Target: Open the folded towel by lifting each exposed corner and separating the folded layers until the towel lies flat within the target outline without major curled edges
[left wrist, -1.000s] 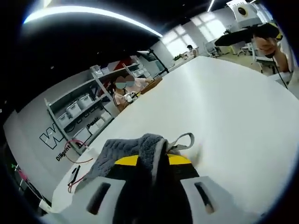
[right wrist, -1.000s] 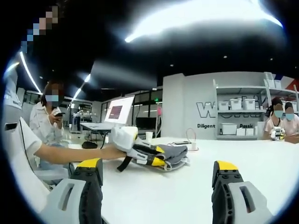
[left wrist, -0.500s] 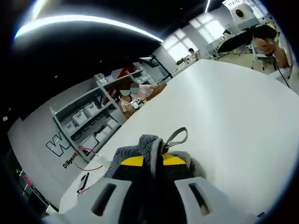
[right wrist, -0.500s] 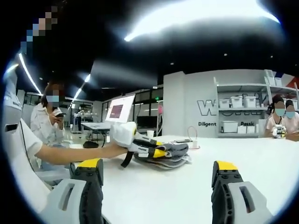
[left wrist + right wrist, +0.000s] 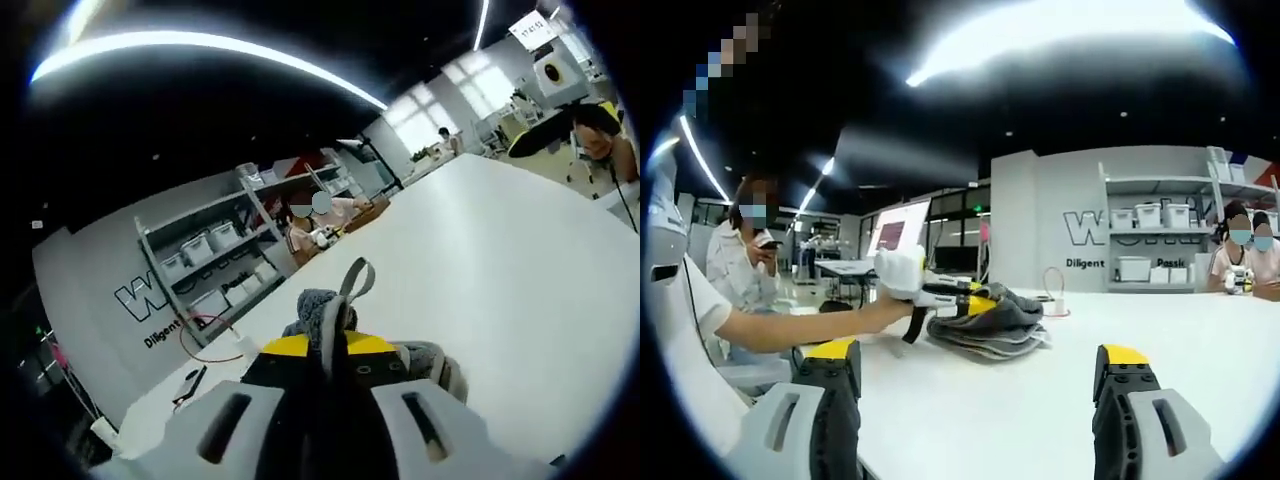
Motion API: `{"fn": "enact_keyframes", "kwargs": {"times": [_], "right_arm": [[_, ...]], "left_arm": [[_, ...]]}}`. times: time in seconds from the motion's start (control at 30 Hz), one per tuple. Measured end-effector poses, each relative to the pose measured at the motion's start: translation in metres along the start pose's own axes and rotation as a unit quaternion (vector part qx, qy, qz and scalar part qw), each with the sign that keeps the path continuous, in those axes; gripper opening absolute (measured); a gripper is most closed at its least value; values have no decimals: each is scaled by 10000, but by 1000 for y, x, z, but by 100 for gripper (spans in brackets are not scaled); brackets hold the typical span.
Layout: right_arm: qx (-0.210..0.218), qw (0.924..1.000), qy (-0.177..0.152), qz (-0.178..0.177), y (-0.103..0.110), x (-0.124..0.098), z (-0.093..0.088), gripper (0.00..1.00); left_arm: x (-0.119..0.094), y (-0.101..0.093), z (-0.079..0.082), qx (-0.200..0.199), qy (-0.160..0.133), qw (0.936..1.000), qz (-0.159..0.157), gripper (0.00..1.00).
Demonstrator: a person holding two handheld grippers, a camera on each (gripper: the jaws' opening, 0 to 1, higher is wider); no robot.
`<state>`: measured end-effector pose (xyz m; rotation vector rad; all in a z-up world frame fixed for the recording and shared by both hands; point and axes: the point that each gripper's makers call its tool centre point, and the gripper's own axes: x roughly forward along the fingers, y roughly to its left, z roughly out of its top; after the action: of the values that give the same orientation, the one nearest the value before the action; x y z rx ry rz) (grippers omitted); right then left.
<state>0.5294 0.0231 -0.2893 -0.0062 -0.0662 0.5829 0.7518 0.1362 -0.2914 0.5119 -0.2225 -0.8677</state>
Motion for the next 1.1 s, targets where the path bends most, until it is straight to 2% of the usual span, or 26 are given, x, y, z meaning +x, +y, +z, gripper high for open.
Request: {"fn": "enact_keyframes", "kwargs": {"times": [0.07, 0.33, 0.47, 0.7, 0.8, 0.97, 1.1], "right_arm": [[-8, 10000, 1, 11, 1, 0, 0, 97], [11, 10000, 30, 16, 1, 1, -2, 97], [11, 10000, 33, 19, 1, 1, -3, 97], [41, 10000, 42, 12, 0, 2, -4, 97], [45, 10000, 59, 21, 0, 2, -5, 97], [130, 9997, 177, 48, -3, 5, -14, 96], [115, 9998, 160, 72, -1, 4, -13, 96]], "left_arm": [[-3, 4, 3, -165, -33, 9998, 42, 9], [-10, 24, 15, -91, -307, 9985, 440, 9], [-20, 29, 24, -267, -496, 9966, 610, 9], [-25, 48, 28, -307, -703, 9932, 872, 10], [-29, 51, 30, -459, -786, 9916, 919, 10], [-29, 45, 27, -555, -646, 9923, 894, 11], [-21, 26, 22, -180, -396, 9971, 627, 12]]}}
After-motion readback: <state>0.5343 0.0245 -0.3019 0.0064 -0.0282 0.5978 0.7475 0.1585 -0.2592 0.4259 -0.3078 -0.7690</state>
